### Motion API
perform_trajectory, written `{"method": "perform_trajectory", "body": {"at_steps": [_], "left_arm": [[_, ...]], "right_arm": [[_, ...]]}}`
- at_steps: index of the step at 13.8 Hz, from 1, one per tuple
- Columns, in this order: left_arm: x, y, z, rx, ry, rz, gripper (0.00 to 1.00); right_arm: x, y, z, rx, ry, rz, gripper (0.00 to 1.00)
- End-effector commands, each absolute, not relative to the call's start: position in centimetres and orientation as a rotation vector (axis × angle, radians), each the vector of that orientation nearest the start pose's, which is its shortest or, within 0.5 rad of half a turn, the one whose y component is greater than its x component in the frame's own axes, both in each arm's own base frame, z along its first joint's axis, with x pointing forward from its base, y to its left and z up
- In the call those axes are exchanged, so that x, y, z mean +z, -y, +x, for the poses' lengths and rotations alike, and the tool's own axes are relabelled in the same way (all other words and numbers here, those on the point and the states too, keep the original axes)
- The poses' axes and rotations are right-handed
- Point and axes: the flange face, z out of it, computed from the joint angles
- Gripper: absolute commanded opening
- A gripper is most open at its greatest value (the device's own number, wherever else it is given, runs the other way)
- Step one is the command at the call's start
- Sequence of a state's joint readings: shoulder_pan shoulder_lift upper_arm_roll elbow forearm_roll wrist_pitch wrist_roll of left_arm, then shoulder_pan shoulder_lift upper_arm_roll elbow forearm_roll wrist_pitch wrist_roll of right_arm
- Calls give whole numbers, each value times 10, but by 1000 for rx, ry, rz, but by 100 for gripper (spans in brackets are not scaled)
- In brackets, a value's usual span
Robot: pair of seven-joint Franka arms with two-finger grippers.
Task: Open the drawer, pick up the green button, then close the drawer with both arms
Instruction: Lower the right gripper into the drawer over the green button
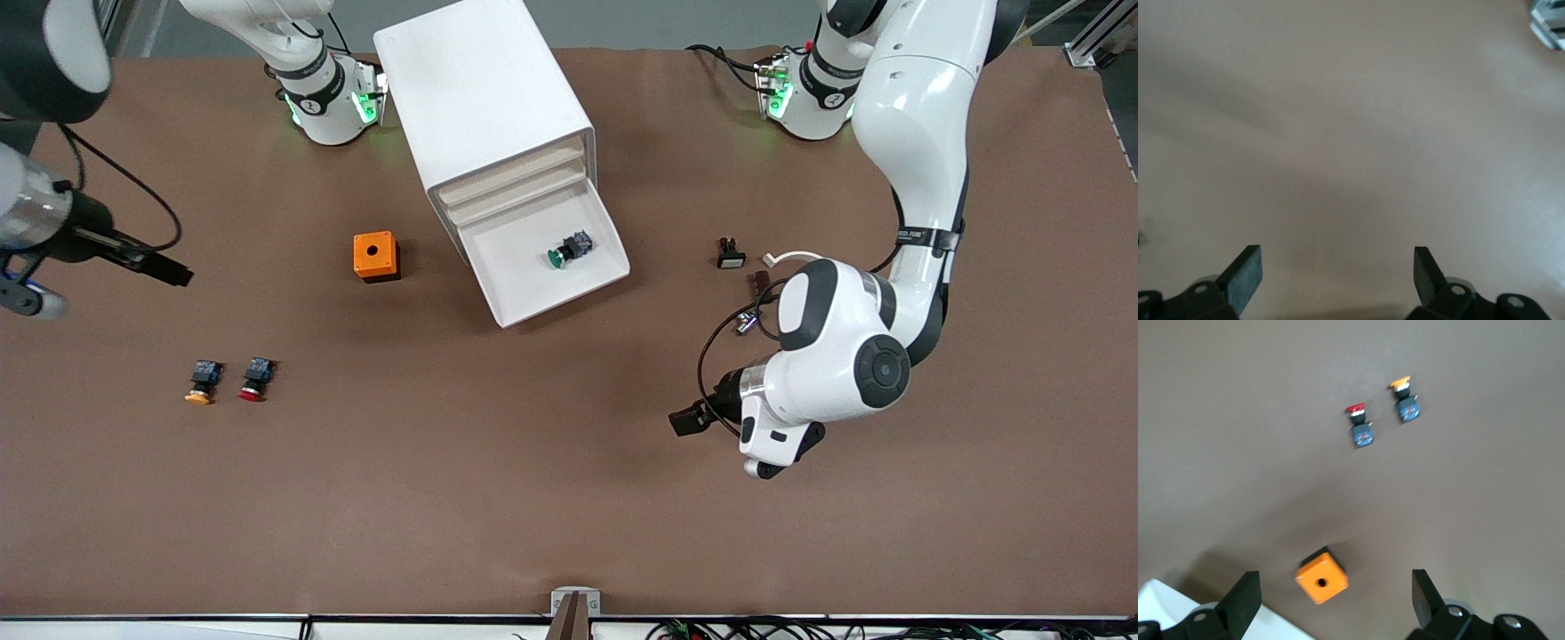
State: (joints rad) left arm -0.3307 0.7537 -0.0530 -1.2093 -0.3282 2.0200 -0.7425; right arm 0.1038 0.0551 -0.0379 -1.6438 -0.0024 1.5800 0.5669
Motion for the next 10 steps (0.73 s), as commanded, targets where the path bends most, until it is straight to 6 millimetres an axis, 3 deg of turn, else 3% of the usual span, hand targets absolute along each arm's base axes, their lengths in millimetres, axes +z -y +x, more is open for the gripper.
{"method": "perform_trajectory", "body": {"at_steps": [1, 3, 5, 7, 10], "left_arm": [[358, 302, 694, 63, 792, -3340, 100], [359, 307, 692, -10, 739, -3321, 100], [362, 308, 693, -48, 716, -3311, 100], [360, 321, 686, -85, 688, -3274, 100], [357, 348, 673, -58, 827, -3239, 100]], "right_arm": [[566, -103, 558, 154, -962, -3036, 100], [563, -149, 553, 137, -1073, -2983, 100], [558, -176, 553, 144, -1185, -2896, 100], [548, -212, 549, 133, -1244, -2872, 100], [522, -272, 540, 126, -1356, -2834, 100]]}}
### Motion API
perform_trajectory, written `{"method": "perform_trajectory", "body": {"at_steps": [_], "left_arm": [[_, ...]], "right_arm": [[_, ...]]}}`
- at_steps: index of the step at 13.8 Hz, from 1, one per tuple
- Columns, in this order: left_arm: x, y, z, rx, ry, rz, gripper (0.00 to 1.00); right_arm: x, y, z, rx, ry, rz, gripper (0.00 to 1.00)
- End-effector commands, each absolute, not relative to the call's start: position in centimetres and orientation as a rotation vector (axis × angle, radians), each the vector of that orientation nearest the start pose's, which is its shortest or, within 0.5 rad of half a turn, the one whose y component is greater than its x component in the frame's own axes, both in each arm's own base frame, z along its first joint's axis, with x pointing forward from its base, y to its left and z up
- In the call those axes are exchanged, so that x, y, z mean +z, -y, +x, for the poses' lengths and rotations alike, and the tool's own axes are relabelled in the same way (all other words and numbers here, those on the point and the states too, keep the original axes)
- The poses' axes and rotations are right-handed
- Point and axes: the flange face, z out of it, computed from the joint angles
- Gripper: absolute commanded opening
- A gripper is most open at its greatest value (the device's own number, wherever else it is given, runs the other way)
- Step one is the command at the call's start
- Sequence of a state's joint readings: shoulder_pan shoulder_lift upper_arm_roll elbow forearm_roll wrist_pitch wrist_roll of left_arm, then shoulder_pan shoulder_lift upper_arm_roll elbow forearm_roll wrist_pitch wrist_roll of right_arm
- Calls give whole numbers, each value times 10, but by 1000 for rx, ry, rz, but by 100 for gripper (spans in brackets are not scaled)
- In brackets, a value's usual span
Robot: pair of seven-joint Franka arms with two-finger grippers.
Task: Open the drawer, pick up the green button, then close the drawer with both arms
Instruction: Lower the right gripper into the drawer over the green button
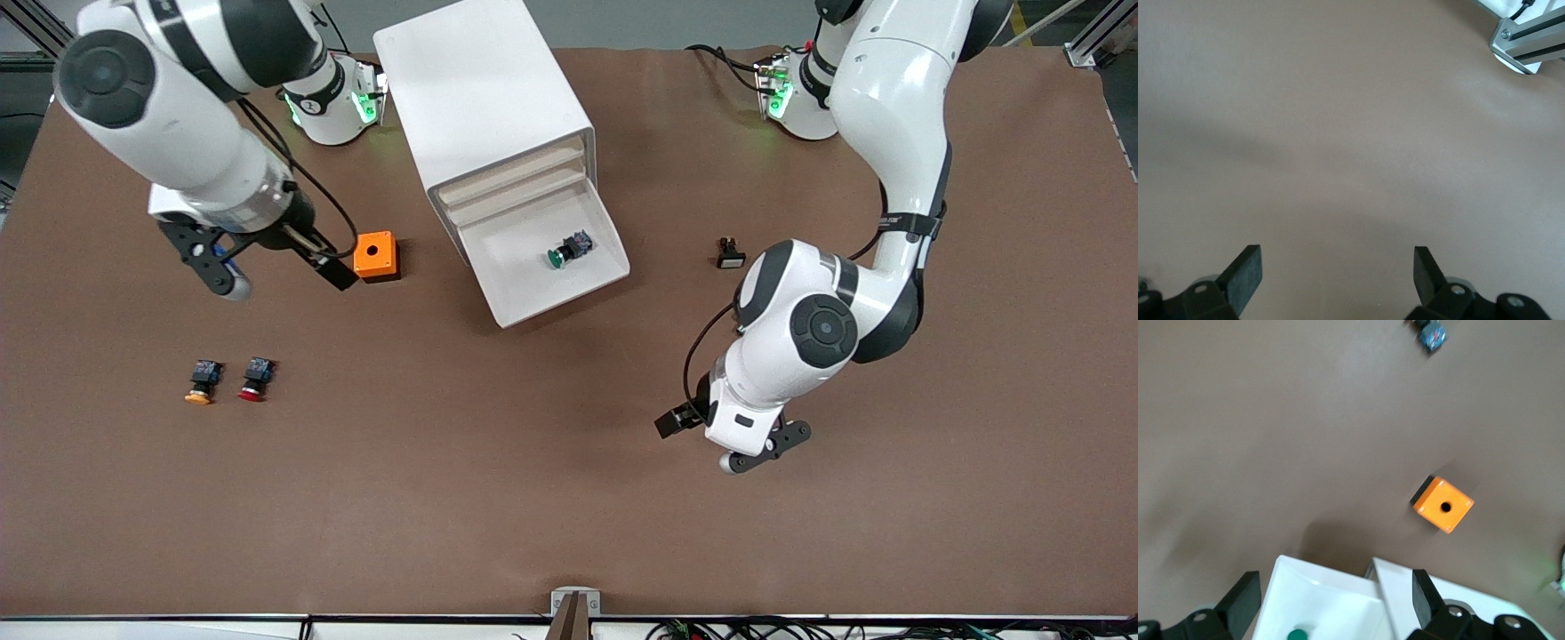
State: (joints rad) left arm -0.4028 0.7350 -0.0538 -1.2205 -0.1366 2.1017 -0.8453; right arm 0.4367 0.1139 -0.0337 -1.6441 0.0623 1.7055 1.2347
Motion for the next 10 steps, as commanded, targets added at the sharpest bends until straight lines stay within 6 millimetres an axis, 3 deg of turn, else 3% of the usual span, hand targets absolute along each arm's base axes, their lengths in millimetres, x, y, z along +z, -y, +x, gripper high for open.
{"method": "perform_trajectory", "body": {"at_steps": [1, 7, 10], "left_arm": [[357, 353, 670, -52, 857, -3232, 100], [347, 397, 640, -17, 772, -3224, 100], [335, 389, 640, -6, 770, -3201, 100]], "right_arm": [[512, -294, 535, 121, -1383, -2823, 100], [451, -390, 512, 88, -1599, -2705, 100], [438, -407, 508, 72, -1656, -2650, 100]]}}
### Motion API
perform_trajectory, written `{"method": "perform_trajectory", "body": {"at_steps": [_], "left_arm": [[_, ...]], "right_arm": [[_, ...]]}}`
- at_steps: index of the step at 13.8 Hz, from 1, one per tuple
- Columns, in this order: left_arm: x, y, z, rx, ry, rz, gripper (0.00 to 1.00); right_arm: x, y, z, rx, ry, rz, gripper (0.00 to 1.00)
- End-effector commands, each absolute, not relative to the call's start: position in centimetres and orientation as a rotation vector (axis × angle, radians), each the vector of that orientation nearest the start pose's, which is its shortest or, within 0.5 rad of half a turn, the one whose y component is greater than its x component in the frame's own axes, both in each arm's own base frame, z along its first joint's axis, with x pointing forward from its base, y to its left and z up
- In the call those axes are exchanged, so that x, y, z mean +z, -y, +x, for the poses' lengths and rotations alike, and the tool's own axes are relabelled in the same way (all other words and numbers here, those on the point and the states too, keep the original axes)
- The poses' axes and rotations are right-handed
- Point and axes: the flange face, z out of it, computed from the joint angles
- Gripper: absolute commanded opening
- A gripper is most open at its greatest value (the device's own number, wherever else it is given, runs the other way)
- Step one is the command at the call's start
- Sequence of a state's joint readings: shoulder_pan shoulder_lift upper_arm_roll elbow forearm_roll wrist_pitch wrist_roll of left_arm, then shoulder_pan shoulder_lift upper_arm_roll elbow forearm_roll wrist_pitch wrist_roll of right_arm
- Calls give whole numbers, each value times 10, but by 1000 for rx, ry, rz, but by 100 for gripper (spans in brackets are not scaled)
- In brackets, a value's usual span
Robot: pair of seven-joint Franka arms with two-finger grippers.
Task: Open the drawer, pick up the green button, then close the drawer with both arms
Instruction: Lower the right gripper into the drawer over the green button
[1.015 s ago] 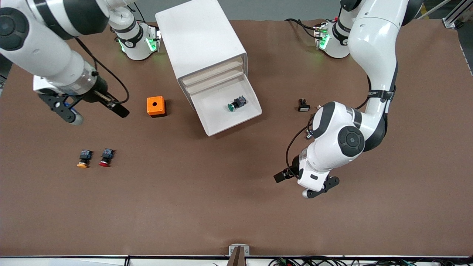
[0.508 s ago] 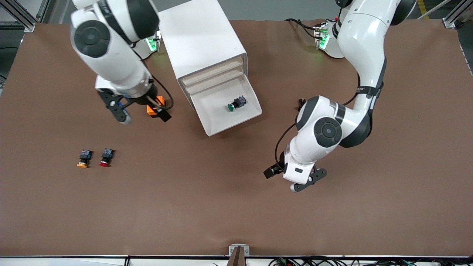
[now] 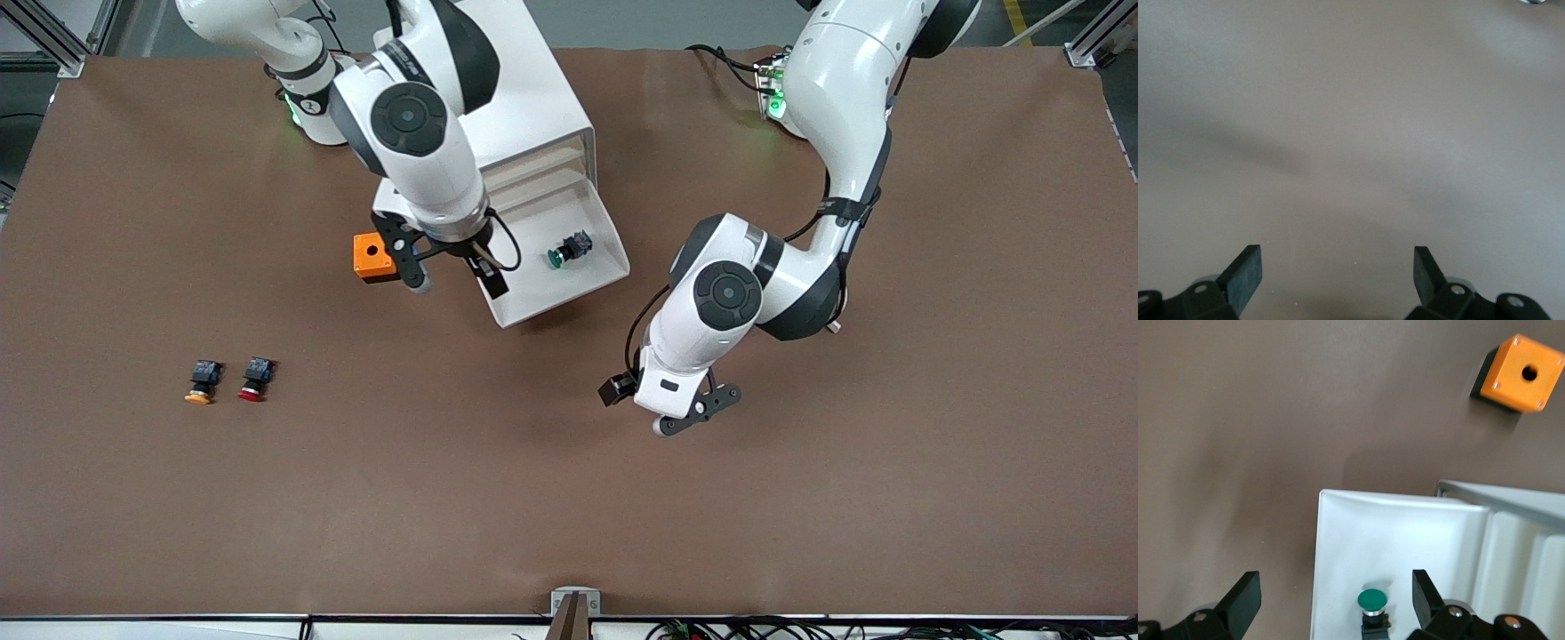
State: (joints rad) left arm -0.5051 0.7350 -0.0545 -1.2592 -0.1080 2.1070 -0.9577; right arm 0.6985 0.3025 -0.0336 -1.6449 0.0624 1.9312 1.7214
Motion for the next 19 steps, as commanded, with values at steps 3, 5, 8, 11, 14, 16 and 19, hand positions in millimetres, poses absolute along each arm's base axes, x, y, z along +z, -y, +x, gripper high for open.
{"method": "perform_trajectory", "body": {"at_steps": [3, 5, 8, 11, 14, 16, 19], "left_arm": [[318, 381, 642, 25, 782, -3170, 100], [316, 380, 642, 36, 782, -3160, 100], [311, 378, 641, 43, 764, -3141, 100], [297, 381, 639, 60, 841, -3104, 100], [297, 379, 641, 70, 1016, -3053, 100], [291, 383, 638, 72, 1019, -3039, 100], [285, 384, 635, 59, 1002, -3016, 100]], "right_arm": [[411, -442, 491, 67, -1700, -2629, 100], [385, -466, 477, 66, -1720, -2628, 100], [351, -508, 439, 70, -1638, -2722, 100], [343, -531, 413, 60, -1558, -2769, 100], [344, -542, 399, 46, -1514, -2796, 100], [342, -542, 398, 18, -1494, -2815, 100], [332, -545, 393, -5, -1480, -2845, 100]]}}
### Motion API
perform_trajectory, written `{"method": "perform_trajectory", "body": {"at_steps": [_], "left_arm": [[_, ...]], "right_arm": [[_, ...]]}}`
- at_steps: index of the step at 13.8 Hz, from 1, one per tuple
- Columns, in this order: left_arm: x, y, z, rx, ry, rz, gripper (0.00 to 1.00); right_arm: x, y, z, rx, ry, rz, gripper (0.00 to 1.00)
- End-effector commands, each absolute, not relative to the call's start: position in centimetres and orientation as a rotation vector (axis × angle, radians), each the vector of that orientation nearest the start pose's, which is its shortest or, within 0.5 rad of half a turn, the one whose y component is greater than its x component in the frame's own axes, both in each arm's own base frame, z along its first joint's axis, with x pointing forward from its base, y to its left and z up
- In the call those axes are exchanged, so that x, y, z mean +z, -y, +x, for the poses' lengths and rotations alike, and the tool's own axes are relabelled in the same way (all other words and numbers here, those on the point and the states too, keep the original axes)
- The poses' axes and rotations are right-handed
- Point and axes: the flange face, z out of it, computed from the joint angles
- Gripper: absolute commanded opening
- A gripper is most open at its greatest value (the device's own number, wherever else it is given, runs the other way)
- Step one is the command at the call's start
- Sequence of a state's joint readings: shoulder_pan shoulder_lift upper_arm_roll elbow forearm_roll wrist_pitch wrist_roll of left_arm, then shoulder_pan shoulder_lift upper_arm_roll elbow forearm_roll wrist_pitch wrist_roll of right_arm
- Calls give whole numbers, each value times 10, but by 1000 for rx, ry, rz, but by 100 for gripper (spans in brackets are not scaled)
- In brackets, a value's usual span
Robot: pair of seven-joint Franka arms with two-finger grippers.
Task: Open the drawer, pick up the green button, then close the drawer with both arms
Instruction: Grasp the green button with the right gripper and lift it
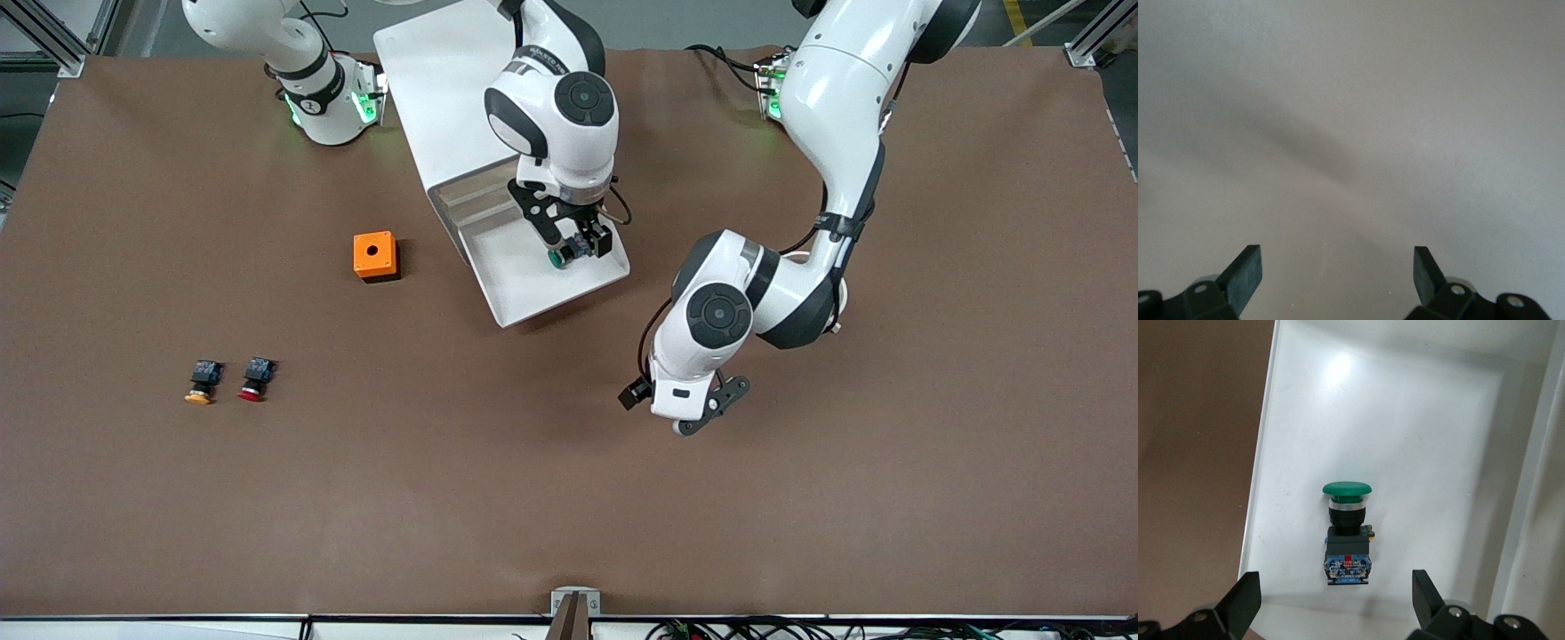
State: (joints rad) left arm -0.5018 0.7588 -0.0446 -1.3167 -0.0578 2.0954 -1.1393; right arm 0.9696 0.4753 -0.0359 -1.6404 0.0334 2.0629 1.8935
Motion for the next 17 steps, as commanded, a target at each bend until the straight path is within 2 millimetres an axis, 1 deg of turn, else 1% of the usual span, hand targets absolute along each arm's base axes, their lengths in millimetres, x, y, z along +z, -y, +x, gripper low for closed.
{"method": "perform_trajectory", "body": {"at_steps": [1, 3, 6, 7, 10, 12, 14, 16, 17], "left_arm": [[284, 383, 635, 67, 1020, -3003, 100], [281, 382, 635, 53, 998, -2993, 100], [272, 381, 634, 53, 978, -2980, 100], [270, 380, 632, 59, 974, -2977, 100], [270, 380, 633, 48, 974, -2985, 100], [271, 379, 637, 25, 1014, -3001, 100], [271, 378, 639, 8, 1084, -3002, 100], [272, 379, 640, -3, 1138, -2992, 100], [272, 382, 639, -7, 1170, -2985, 100]], "right_arm": [[327, -545, 392, -17, -1475, -2857, 100], [315, -550, 385, -34, -1454, -2890, 100], [300, -552, 383, -49, -1451, -2915, 100], [298, -554, 380, -55, -1440, -2923, 100], [279, -554, 379, -72, -1435, -2954, 100], [273, -555, 378, -71, -1435, -2962, 100], [271, -555, 378, -70, -1432, -2967, 100], [267, -554, 382, -72, -1428, -2965, 100], [266, -554, 383, -71, -1425, -2956, 90]]}}
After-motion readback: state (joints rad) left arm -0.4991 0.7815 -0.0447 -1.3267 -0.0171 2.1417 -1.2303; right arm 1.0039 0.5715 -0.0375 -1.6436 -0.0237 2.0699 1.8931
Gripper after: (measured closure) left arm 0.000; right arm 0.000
